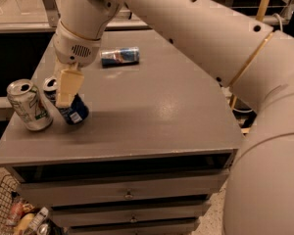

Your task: Move pepsi can near 7up can

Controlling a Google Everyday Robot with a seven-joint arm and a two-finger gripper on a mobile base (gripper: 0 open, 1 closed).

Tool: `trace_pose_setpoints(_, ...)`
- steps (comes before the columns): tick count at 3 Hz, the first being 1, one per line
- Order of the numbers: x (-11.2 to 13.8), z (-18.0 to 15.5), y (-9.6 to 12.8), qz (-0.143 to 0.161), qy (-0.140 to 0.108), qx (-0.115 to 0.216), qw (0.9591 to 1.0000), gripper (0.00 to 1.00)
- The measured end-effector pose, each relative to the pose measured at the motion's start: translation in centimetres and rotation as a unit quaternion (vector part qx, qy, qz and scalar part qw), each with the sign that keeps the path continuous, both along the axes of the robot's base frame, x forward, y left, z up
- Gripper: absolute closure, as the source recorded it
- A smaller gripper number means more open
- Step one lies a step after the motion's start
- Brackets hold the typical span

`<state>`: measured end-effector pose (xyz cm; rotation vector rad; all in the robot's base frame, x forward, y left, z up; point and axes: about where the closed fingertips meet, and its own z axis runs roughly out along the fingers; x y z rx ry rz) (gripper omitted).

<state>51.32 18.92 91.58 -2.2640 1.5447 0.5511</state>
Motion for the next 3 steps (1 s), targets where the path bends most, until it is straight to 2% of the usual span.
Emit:
trace_pose_setpoints(1,-0.1,0.7,0.2,0.004,-0.001,0.006,1.0000,1.00)
trace_pose_setpoints(3,0.9,-0.4,-0.2,-0.011,0.031,0.037,0.9988,1.00)
